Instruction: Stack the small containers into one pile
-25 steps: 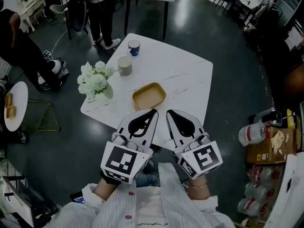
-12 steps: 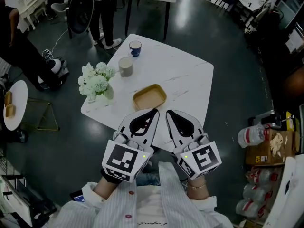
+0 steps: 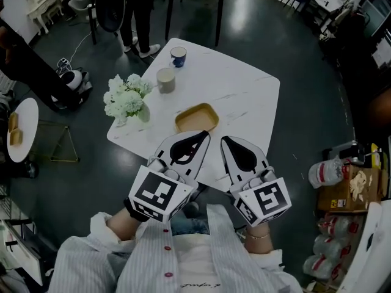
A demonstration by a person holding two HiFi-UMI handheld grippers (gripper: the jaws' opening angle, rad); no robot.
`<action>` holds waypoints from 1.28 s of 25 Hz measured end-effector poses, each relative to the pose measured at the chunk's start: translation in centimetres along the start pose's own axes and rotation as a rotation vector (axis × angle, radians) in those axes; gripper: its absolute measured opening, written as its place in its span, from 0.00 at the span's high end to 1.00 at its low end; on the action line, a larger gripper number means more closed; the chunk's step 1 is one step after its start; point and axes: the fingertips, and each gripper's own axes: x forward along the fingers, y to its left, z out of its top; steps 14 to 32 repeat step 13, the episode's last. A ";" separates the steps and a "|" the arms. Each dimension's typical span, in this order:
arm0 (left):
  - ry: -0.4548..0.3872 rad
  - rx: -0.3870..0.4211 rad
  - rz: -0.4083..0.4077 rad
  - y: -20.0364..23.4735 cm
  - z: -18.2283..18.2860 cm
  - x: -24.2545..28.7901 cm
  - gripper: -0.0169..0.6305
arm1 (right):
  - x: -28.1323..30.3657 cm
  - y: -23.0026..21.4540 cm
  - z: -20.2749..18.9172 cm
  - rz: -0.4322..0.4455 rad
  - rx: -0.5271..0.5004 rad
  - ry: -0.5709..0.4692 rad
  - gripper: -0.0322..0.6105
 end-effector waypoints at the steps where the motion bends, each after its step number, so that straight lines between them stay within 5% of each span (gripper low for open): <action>1: -0.006 0.010 -0.004 0.0 0.2 0.1 0.95 | 0.0 0.0 0.0 0.002 -0.001 0.001 0.93; 32: -0.071 0.018 -0.058 -1.6 1.0 0.7 0.95 | -0.6 -0.6 0.0 -0.004 -0.014 0.004 0.93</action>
